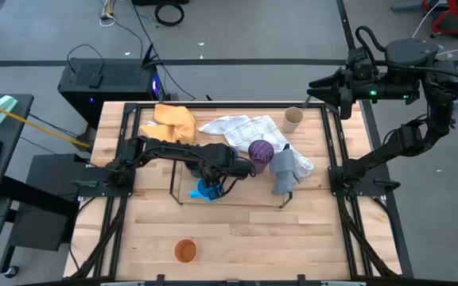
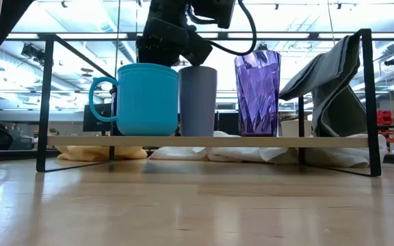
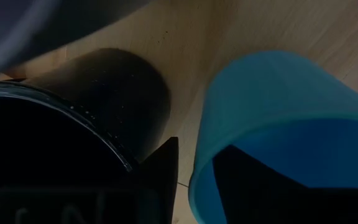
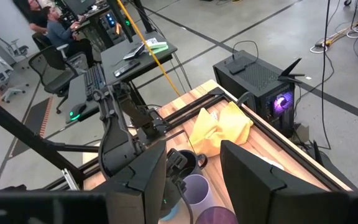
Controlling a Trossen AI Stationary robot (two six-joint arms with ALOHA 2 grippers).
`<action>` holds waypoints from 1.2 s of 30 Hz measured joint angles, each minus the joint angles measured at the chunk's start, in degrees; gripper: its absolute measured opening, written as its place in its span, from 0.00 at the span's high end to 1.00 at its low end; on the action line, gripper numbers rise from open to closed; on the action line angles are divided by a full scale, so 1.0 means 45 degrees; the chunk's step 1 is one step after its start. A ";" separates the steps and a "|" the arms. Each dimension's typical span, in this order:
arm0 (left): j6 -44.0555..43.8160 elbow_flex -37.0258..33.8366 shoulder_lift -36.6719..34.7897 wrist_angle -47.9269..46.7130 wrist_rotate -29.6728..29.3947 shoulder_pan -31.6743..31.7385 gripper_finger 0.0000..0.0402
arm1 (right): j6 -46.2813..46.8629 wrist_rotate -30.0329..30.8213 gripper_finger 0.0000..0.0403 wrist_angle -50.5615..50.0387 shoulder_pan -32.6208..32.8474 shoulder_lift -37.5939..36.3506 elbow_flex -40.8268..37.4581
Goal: Stack small to large cups/mugs on shelf
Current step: Put the light blue mug on the shelf, then put the white cup on the shelf
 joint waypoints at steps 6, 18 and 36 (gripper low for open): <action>0.0019 0.0000 -0.0005 -0.0078 0.0037 -0.0091 0.73 | 0.0000 -0.0001 0.61 0.0000 0.0002 0.0000 0.0000; 0.0138 0.0005 -0.0010 -0.0134 0.0060 -0.0118 0.73 | 0.0000 0.0000 0.61 0.0001 0.0001 0.0000 0.0000; -0.0074 0.0024 -0.1358 -0.0101 -0.0055 -0.0076 0.73 | 0.0000 0.0000 0.61 0.0005 0.0003 0.0005 0.0000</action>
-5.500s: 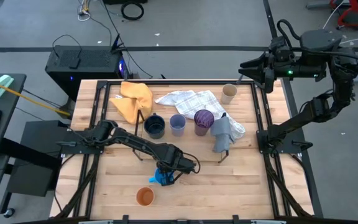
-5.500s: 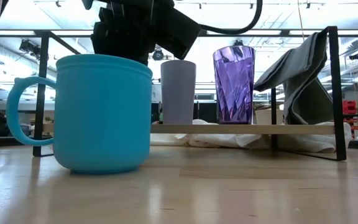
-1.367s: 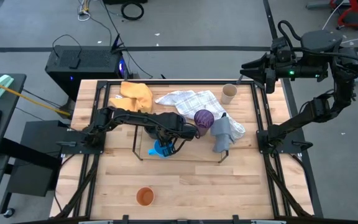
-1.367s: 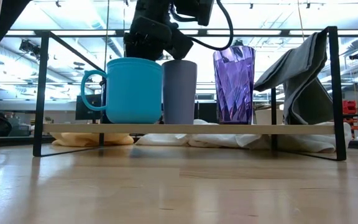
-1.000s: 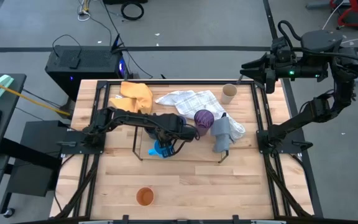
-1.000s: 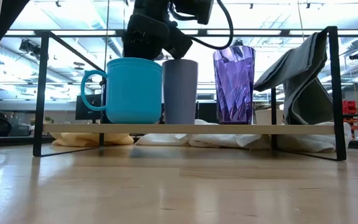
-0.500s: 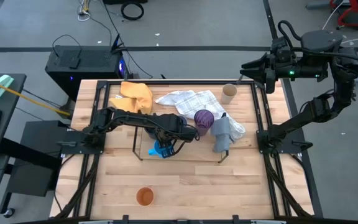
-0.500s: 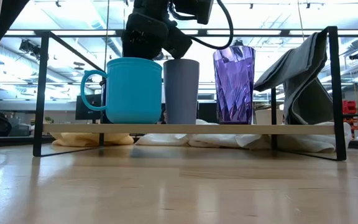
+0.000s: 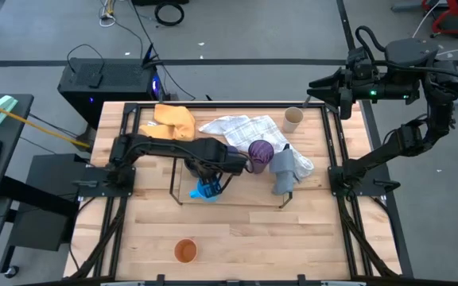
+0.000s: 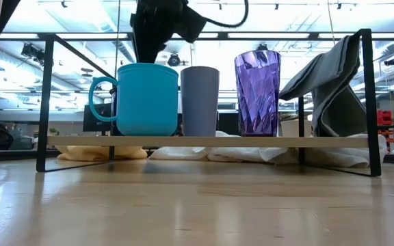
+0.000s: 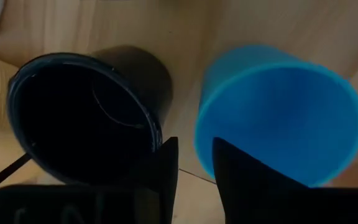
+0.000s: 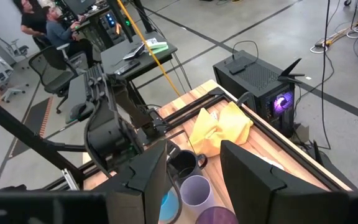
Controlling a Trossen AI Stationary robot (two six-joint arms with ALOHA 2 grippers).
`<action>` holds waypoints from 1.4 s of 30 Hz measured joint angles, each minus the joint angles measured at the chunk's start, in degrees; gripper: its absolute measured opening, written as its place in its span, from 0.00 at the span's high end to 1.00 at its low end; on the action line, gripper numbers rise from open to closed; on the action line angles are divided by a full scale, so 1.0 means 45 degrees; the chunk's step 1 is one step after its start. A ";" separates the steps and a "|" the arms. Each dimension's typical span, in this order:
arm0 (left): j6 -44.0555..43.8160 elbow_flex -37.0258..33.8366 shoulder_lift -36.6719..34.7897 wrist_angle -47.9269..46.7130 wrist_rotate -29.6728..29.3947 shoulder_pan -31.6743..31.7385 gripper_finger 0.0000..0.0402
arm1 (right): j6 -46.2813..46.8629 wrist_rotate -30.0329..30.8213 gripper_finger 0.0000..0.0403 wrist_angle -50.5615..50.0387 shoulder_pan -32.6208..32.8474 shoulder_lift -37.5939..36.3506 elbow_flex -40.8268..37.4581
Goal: Stack small to large cups/mugs on shelf
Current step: Put the white cup on the shelf
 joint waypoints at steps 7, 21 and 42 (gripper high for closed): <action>-0.0458 0.0000 -0.0858 -0.0026 0.0033 -0.0041 0.73 | 0.0024 0.0000 0.61 0.0000 -0.0005 0.0000 0.0000; 0.0319 0.0738 -0.3191 0.6399 -0.1702 -0.0071 0.73 | -0.0333 0.0343 0.61 0.0279 -0.0005 0.0000 0.0000; 0.4221 0.0748 -0.6991 1.2930 -0.2164 0.0422 0.75 | -0.0591 0.2419 0.61 -0.1637 -0.0833 -0.0576 -0.0001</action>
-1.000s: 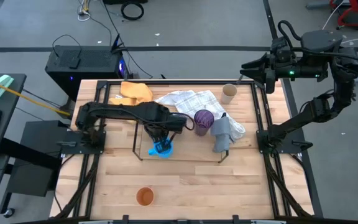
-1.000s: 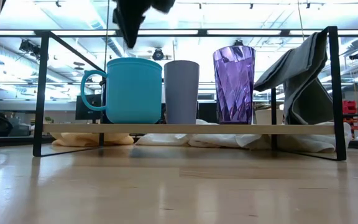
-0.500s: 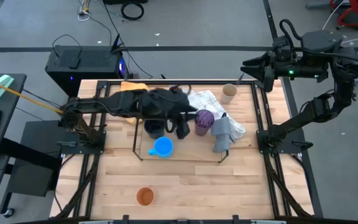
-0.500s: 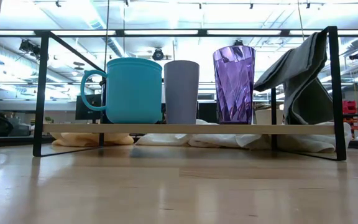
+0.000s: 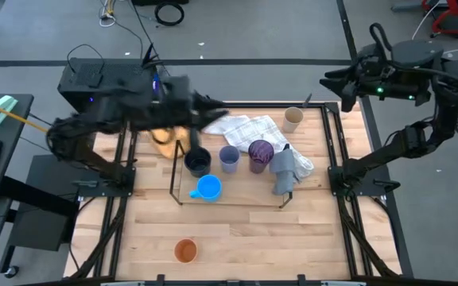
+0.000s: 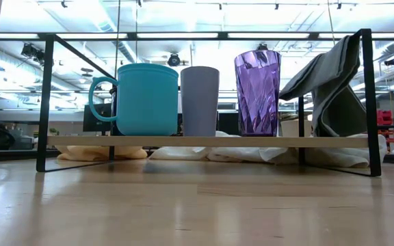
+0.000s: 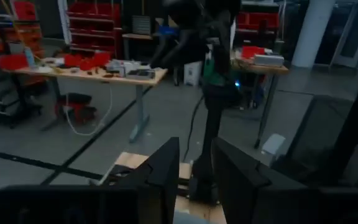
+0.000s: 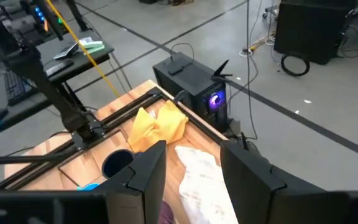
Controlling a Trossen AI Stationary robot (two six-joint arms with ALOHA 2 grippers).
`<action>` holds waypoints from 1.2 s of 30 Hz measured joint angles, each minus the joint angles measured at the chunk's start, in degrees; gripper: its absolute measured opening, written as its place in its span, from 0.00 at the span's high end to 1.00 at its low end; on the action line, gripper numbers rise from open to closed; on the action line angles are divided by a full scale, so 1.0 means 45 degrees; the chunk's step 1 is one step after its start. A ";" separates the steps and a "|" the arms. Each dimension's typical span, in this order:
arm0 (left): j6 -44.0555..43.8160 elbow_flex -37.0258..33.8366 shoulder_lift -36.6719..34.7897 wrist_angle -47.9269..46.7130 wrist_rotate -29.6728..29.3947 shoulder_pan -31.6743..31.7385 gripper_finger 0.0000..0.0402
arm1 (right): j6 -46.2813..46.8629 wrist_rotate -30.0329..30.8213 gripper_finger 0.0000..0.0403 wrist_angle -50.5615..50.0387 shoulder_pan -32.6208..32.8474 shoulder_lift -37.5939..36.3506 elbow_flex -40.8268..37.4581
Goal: Stack small to large cups/mugs on shelf
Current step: Put the white cup on the shelf
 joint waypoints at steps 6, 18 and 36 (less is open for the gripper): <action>-0.0303 0.0018 -0.0826 -0.0715 0.1046 -0.0736 0.74 | -0.0202 0.0229 0.61 -0.0166 -0.0291 -0.0363 0.0001; -0.2534 -0.0019 0.0275 -0.5161 -0.0866 -0.3908 0.75 | 0.0029 0.0332 0.61 -0.1015 -0.0629 -0.0901 -0.0005; -0.1801 -0.0015 0.0260 -0.4941 -0.1856 -0.4034 0.75 | 0.0686 -0.0294 0.61 0.4375 -0.1470 -0.3215 -0.8154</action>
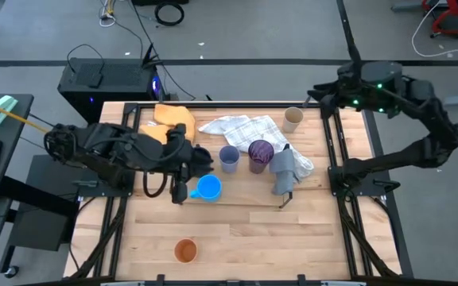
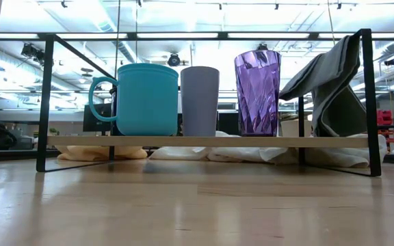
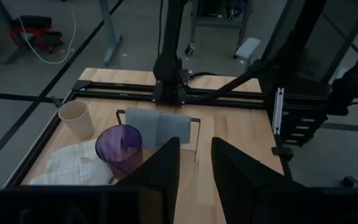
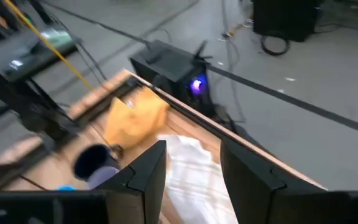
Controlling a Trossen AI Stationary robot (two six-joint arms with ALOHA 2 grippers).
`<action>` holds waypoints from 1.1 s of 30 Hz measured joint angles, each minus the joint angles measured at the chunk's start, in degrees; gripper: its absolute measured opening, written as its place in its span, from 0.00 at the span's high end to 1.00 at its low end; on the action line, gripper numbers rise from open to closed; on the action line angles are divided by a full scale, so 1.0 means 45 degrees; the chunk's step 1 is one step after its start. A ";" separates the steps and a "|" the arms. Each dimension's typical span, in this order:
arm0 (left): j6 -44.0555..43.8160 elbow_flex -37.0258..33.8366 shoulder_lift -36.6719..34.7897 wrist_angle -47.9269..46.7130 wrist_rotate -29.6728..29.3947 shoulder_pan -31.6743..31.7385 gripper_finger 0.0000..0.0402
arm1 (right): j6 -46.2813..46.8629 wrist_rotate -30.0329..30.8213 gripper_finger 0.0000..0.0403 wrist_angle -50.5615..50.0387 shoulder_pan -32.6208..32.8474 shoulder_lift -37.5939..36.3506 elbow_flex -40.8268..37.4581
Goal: Stack small to large cups/mugs on shelf
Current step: Put the white cup on the shelf
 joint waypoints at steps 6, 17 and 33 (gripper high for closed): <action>0.0004 0.0000 -0.0017 0.0004 -0.0015 0.0000 0.76 | 0.0290 -0.1642 0.61 0.1833 -0.1542 -0.0932 -0.2694; 0.0000 0.0000 -0.0017 0.0009 -0.0334 0.0000 0.76 | -0.0349 -0.4593 0.61 0.3727 -0.4882 -0.0553 -0.5323; -0.0432 0.0000 -0.0017 0.0011 -0.0844 0.0060 0.78 | -0.5146 -0.5990 0.61 -0.2216 -0.9153 0.5611 -0.0261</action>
